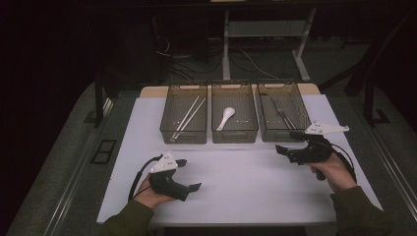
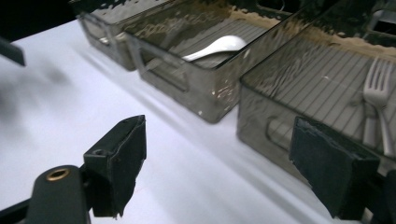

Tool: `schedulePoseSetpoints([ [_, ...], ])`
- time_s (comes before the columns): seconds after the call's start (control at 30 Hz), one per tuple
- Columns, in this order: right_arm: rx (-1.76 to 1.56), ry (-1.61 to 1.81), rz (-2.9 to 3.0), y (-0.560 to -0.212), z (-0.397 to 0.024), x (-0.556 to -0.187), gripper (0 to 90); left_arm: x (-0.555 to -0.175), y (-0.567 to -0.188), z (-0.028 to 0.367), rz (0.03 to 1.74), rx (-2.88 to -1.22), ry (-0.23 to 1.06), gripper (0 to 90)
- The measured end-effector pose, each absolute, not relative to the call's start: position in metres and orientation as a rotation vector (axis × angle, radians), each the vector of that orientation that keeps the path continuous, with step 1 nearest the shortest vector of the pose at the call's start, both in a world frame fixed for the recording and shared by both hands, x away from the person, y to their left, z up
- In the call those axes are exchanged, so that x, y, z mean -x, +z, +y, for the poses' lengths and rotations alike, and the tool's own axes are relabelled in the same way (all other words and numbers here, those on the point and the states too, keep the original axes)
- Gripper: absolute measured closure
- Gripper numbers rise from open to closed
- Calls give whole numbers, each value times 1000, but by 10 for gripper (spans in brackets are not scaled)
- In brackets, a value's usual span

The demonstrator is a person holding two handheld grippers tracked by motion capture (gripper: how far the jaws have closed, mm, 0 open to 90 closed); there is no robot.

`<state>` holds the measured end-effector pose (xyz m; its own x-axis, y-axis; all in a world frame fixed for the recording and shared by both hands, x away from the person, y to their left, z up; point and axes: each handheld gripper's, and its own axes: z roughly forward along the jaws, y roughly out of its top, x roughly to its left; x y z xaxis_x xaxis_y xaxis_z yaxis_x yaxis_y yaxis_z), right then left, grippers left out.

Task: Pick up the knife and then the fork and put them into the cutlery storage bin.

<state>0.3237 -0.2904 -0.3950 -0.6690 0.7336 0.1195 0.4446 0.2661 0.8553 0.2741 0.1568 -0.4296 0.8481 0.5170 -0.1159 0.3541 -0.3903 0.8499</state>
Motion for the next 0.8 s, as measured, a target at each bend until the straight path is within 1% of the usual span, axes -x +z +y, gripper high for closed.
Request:
schedulePoseSetpoints([
  [0.8,-1088,1437,2250,-428,-302,-273,172,-274,-429,157,628,-2027,203,28],
])
